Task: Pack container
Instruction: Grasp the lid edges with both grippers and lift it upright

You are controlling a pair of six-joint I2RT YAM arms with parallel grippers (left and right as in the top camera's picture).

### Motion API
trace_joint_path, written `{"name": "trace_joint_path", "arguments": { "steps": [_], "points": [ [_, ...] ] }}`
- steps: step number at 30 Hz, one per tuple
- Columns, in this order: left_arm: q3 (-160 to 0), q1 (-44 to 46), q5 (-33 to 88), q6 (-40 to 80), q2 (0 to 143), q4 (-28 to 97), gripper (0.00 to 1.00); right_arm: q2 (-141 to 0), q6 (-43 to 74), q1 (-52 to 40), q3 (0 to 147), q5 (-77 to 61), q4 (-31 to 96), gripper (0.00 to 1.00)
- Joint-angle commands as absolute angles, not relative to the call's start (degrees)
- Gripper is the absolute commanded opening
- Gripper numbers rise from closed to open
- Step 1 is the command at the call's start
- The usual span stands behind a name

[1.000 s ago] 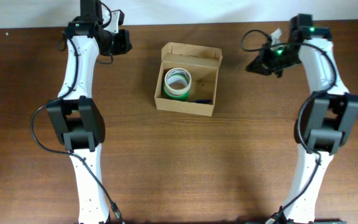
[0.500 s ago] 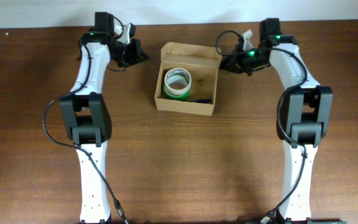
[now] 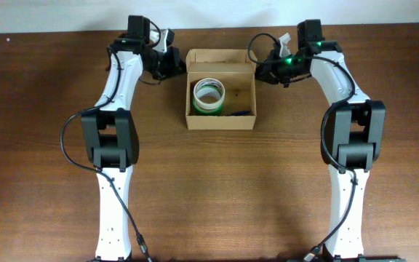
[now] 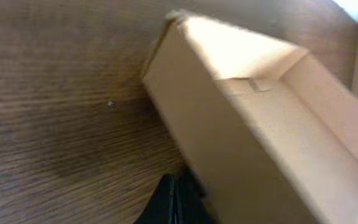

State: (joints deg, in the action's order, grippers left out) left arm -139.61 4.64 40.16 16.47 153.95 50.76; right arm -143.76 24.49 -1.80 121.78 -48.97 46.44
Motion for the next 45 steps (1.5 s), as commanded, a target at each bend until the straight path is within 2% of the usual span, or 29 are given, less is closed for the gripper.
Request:
{"name": "trace_joint_path", "arguments": {
  "steps": [1, 6, 10, 20, 26, 29, 33, 37, 45],
  "points": [
    [-139.63, 4.51, 41.67, 18.04, 157.07, 51.18, 0.02, -144.7, 24.73, -1.85, 122.04, -47.18, 46.46, 0.04],
    [-139.63, 4.62, 42.76, 18.44, 157.56, 50.04, 0.02, -144.7, 24.73, -1.87, 122.04, -45.65, 46.44, 0.04],
    [-139.63, 4.62, 48.1, 18.46, 157.56, 44.6, 0.02, -144.73, 24.69, -1.87, 122.04, -46.39, 45.8, 0.04],
    [-139.65, 3.46, 57.98, 25.15, 157.53, 26.26, 0.02, -144.7, 21.26, -1.67, 122.04, -59.31, 34.79, 0.04],
    [-140.88, 1.63, 63.31, 25.28, 157.47, 18.35, 0.02, -144.62, 21.28, -0.93, 122.1, -68.42, 26.7, 0.04],
    [-143.46, 1.17, 68.97, 24.91, 157.25, 16.67, 0.02, -143.9, 21.56, -0.73, 122.39, -69.23, 26.59, 0.04],
    [-147.04, 1.23, 70.39, 23.66, 155.65, 17.39, 0.02, -142.04, 22.55, -0.8, 122.54, -68.27, 28.29, 0.04],
    [-148.03, 1.69, 66.57, 22.57, 153.18, 19.88, 0.02, -139.81, 22.55, -1.13, 122.54, -64.97, 30.04, 0.04],
    [-148.03, 3.99, 55.27, 10.07, 149.05, 41.41, 0.02, -135.79, 20.05, -1.96, 122.56, -62.61, 33.08, 0.04]
  ]
}}
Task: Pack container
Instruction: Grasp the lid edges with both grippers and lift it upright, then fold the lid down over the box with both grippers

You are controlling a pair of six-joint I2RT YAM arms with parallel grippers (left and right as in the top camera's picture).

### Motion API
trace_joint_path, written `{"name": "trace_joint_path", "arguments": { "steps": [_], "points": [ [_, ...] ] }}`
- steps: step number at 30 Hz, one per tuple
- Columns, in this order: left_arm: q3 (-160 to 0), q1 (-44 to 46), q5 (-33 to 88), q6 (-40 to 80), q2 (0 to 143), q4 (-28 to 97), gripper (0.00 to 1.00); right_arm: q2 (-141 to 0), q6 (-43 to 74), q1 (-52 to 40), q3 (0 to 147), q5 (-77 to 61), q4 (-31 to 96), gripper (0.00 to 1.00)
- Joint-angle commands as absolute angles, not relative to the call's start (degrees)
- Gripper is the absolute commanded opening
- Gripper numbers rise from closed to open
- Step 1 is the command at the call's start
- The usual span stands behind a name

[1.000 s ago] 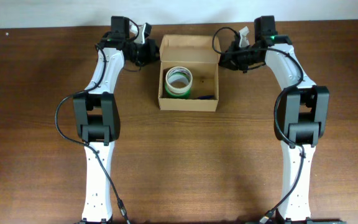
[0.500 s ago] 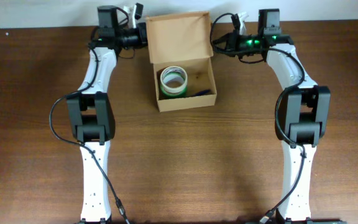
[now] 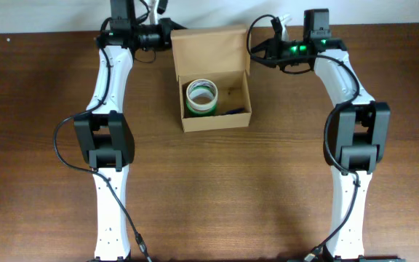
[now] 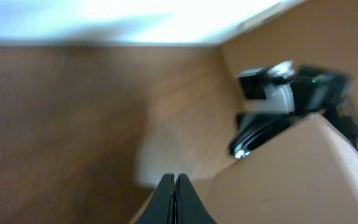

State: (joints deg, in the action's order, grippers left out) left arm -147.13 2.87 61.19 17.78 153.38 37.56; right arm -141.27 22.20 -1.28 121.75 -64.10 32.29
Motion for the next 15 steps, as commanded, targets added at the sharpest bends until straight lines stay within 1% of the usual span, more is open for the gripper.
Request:
{"name": "trace_joint_path", "arguments": {
  "steps": [1, 4, 10, 12, 13, 15],
  "points": [
    [-148.03, 4.25, 53.15, 8.32, 148.18, 44.07, 0.02, -134.91, 19.29, -2.13, 122.58, -61.47, 34.22, 0.04],
    [-148.03, 5.26, 47.37, 5.28, 145.27, 50.19, 0.02, -132.11, 15.55, -2.76, 122.58, -57.28, 39.68, 0.04],
    [-148.03, 8.14, 28.51, 1.28, 137.95, 64.4, 0.02, -125.58, 6.9, -5.96, 122.58, -44.51, 55.0, 0.04],
    [-148.03, 9.3, 22.41, 0.19, 136.03, 68.82, 0.02, -123.28, 5.96, -7.57, 122.58, -38.57, 59.29, 0.04],
    [-148.03, 10.39, 16.97, 0.14, 134.89, 72.97, 0.02, -120.95, 5.96, -9.43, 122.58, -31.33, 63.31, 0.04],
    [-148.03, 11.35, 12.8, 0.12, 134.37, 76.9, 0.02, -118.8, 5.98, -11.33, 122.56, -24.27, 66.67, 0.04]
  ]
}}
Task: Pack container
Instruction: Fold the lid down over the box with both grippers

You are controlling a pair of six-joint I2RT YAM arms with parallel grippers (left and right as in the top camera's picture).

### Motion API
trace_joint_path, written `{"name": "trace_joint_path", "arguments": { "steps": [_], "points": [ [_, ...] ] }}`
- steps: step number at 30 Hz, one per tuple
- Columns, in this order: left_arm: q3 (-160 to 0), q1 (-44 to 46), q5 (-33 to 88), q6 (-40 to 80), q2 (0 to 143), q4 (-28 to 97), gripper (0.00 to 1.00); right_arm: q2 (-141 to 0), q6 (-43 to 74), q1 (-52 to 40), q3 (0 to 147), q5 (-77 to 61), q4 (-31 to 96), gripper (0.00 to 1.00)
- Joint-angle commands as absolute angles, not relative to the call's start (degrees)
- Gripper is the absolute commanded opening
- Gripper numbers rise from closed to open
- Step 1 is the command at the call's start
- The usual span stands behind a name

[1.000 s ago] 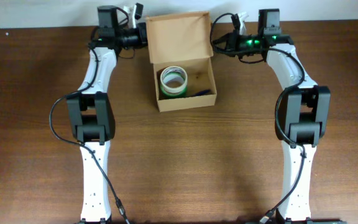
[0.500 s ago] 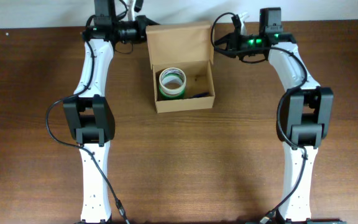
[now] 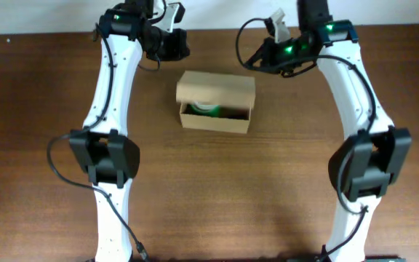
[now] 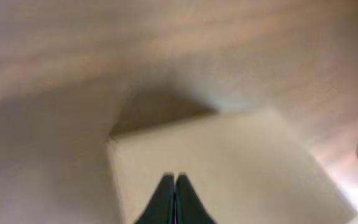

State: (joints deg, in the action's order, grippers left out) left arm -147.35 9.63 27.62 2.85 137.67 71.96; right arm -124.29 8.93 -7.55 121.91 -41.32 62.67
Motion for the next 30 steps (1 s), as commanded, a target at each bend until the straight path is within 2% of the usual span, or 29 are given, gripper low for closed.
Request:
{"name": "trace_joint_path", "arguments": {
  "steps": [1, 6, 11, 21, 30],
  "points": [
    [-148.03, 11.73, 11.68, 0.1, 134.32, 78.7, 0.02, -117.8, 5.98, -12.45, 122.58, -21.06, 68.38, 0.04],
    [-148.0, 12.69, 11.27, -3.16, 134.34, 84.99, 0.02, -116.2, 5.98, -16.14, 122.56, -13.41, 75.16, 0.04],
    [-147.44, 12.86, 11.09, -3.86, 134.45, 87.92, 0.02, -117.51, 6.0, -18.06, 120.07, -12.67, 76.31, 0.04],
    [-138.06, 15.42, 11.11, -4.01, 134.45, 85.54, 0.02, -118.13, 6.42, -18.81, 105.84, -15.03, 68.03, 0.04],
    [-126.26, 17.91, 11.09, -3.97, 134.45, 79.68, 0.02, -118.13, 6.42, -18.81, 103.09, -15.84, 66.15, 0.04]
  ]
}}
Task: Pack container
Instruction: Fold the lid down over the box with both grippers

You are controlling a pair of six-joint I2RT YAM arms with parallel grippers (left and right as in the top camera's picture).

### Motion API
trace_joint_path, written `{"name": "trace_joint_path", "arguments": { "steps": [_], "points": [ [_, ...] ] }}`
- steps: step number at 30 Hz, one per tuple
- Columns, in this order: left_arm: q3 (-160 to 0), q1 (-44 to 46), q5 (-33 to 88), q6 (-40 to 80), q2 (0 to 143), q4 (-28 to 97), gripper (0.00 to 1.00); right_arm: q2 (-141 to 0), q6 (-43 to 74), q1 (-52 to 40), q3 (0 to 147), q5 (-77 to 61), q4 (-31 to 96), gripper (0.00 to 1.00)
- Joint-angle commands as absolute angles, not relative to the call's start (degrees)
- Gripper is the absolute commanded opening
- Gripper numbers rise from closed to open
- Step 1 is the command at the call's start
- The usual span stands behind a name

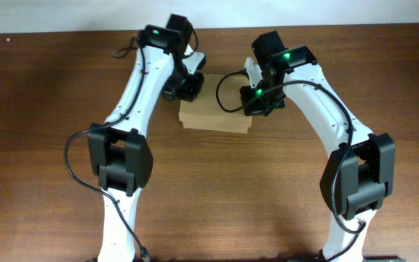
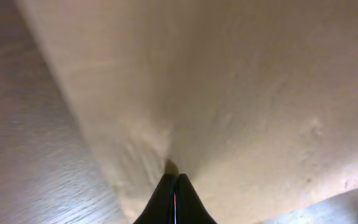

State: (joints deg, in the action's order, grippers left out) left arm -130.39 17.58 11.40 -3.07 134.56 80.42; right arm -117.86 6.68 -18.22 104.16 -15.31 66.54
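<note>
The brown cardboard box [image 1: 215, 115] lies in the middle of the table with its lid folded down, so its contents are hidden. My left gripper [image 1: 188, 88] is shut and empty over the lid's left rear corner. In the left wrist view the left gripper [image 2: 174, 178] rests its shut tips on the pale cardboard lid [image 2: 247, 87]. My right gripper [image 1: 254, 102] is at the lid's right edge. Whether its fingers are open or shut does not show from above.
The dark wooden table [image 1: 49, 145] spreads out on all sides of the box. A white wall strip [image 1: 64, 14] runs along the table's far edge. Both arm bases stand near the front edge.
Both grippers were behind the box, its lid leaning over with a gap at the front showing the green tape roll. Now both are over the lid, which lies flat, and the contents are hidden.
First the box lay open with a tape roll and a dark item inside, my grippers at its rear corners. Then the lid stood upright between them. Then it leaned forward over the contents. Now it lies down flat under both grippers.
</note>
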Motion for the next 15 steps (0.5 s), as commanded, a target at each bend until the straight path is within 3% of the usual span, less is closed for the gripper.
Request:
{"name": "trace_joint_path", "arguments": {
  "steps": [1, 8, 15],
  "points": [
    [-124.97, 17.96, 11.09, -3.97, 134.45, 79.4, 0.02, -118.13, 6.42, -18.81, 102.8, -15.84, 65.98, 0.04],
    [-124.55, 17.5, 11.11, -3.95, 133.91, 77.87, 0.02, -117.3, 6.2, -18.15, 104.97, -15.29, 66.04, 0.04],
    [-142.3, 14.63, 10.83, -3.92, 131.2, 81.8, 0.02, -113.08, 6.2, -15.51, 119.94, -10.31, 74.83, 0.04]
  ]
}}
